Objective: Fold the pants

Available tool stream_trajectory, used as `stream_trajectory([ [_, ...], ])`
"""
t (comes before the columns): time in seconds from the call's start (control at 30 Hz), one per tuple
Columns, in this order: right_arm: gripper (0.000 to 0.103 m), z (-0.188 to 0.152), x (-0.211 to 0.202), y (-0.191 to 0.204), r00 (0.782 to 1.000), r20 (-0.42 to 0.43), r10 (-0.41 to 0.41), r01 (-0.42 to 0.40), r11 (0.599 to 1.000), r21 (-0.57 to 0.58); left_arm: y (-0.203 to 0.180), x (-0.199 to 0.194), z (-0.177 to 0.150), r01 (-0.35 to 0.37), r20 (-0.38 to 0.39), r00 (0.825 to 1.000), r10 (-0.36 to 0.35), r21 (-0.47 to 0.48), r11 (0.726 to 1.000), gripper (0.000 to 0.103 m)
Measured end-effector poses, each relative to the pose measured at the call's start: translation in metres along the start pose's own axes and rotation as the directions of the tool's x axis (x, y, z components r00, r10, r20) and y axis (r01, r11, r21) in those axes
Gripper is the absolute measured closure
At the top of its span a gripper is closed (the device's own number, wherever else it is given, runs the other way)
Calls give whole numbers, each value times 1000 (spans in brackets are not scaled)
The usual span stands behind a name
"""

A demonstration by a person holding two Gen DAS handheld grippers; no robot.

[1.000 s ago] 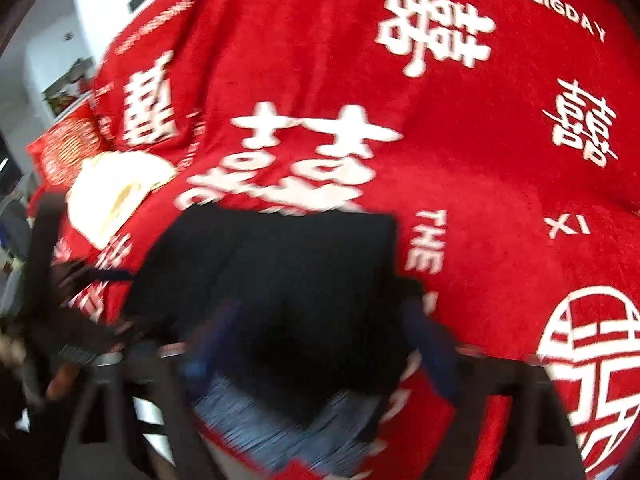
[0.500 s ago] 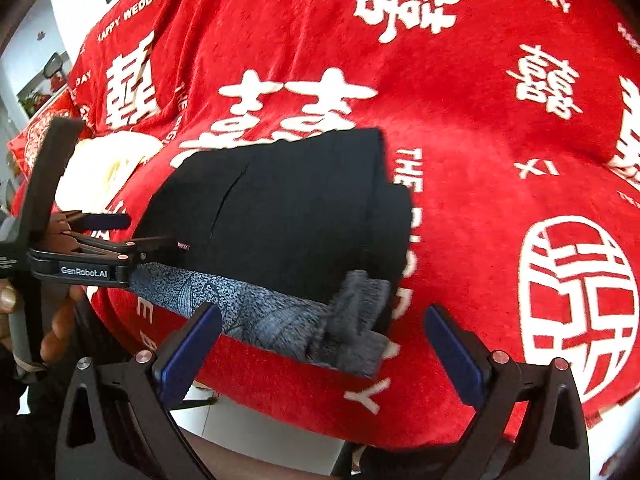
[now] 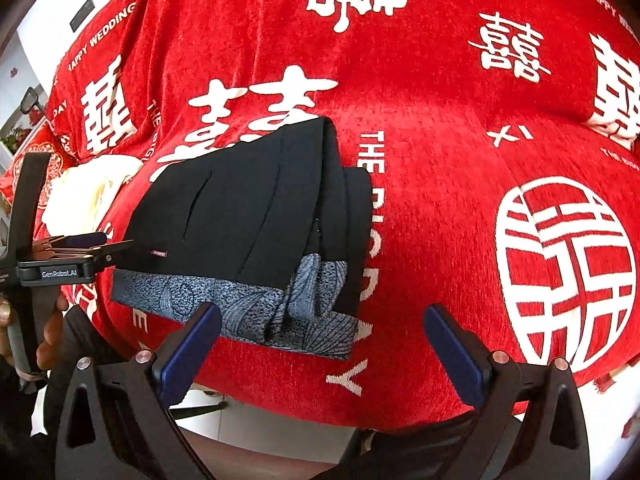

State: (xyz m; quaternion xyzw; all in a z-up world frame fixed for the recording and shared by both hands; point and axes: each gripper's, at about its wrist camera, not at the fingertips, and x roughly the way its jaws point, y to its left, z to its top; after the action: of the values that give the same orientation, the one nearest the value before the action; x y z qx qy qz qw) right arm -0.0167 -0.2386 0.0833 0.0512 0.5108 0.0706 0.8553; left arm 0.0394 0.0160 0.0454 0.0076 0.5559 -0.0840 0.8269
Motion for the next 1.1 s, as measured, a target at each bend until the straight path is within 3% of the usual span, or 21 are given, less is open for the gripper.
stream_trajectory([
  [0.2,2,13,19,-9,999,-42,-21,21,1000,9,24,15,2,23,-58,998,-28,-95,995,0],
  [0.37,2,12,39,-32,996,-82,38,-30,995,99,20,21,2,30,-71,997,-35,-66,997,0],
  [0.63,2,20,65,-33,987,-105,120,-105,985,133,9,33,6,68,-72,995,-71,-39,997,0],
  [0.83,2,28,90,-34,970,-127,209,-183,965,188,24,42,7,180,-93,978,-187,-77,981,0],
  [0.93,1,34,102,-29,951,-140,276,-243,946,214,27,47,11,225,-97,967,-234,-92,970,0],
  [1.1,0,36,111,-23,953,-153,262,-233,955,185,27,60,21,261,-107,956,-274,-117,958,0],
])
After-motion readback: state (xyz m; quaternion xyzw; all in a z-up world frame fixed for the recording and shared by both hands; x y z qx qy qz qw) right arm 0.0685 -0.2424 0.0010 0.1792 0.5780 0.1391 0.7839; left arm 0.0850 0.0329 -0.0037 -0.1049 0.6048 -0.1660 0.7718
